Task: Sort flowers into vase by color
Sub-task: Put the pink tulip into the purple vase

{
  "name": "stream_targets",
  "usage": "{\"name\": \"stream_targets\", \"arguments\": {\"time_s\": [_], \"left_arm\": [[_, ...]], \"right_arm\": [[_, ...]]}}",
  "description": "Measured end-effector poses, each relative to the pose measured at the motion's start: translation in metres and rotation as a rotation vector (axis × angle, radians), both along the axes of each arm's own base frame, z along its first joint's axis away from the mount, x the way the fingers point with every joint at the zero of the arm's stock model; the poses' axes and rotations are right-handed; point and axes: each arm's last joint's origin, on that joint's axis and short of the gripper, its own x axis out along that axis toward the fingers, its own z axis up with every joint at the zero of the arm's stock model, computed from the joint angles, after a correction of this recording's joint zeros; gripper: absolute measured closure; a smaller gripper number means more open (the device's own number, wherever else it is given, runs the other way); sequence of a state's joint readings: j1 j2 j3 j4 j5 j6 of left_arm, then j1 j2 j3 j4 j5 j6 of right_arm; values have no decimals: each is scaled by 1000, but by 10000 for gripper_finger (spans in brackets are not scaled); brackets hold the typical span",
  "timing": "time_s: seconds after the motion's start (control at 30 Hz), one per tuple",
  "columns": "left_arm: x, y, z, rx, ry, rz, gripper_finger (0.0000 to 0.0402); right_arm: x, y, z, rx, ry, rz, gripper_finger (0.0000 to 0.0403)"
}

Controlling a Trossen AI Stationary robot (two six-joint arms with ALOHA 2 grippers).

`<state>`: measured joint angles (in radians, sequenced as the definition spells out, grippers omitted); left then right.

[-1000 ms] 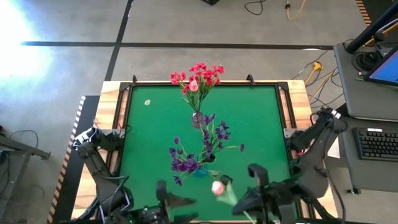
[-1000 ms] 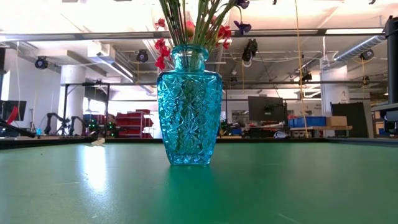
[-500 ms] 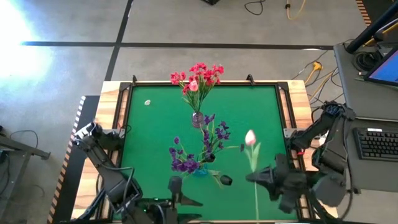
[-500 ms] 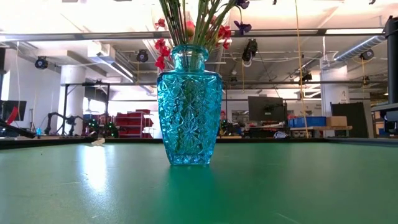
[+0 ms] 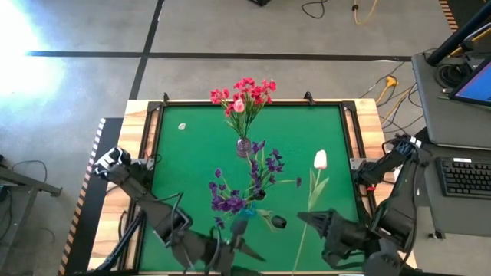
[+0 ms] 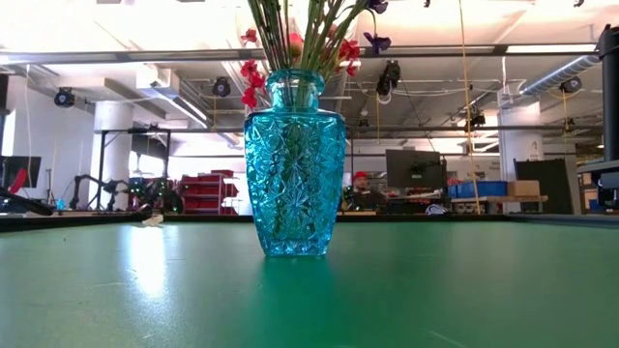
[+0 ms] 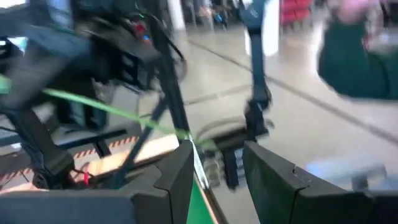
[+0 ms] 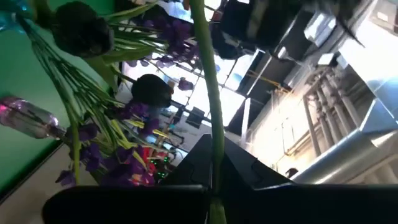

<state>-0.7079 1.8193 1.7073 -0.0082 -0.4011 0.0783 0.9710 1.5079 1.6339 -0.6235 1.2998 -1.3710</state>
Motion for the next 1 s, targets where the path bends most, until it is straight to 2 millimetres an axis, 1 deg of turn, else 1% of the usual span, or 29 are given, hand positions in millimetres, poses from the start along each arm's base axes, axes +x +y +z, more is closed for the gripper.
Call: {"name": "stream_targets", "arguments": {"time_s": [0.1, 0.2, 0.3, 0.43, 0.57, 0.67, 0.77, 0.87, 1.0], "left_arm": [[8, 10, 2, -75, -4, 40, 277], [14, 19, 2, -124, 4, 120, 276], [22, 26, 1, -167, -3, 131, 268], [30, 29, -4, -189, -1, 143, 240], [37, 35, 0, -256, -48, 158, 200], [43, 36, -3, -291, -63, 168, 174], [48, 41, -7, -339, -50, 184, 158], [51, 42, -7, -364, -60, 185, 154], [51, 38, -9, -372, -47, 120, 153]], "right_arm": [[1, 2, -1, -19, 12, 8, 394], [2, 3, 0, -13, 10, 11, 394], [2, 3, 1, -5, 9, 17, 394], [4, 4, 0, -41, 28, 30, 394], [6, 7, 3, -50, 29, 66, 394], [12, 6, 8, -45, 18, 86, 394], [19, 4, 11, -106, 39, 145, 394], [28, 1, 16, -156, 39, 197, 394], [40, -8, 19, -204, 43, 177, 394]]}}
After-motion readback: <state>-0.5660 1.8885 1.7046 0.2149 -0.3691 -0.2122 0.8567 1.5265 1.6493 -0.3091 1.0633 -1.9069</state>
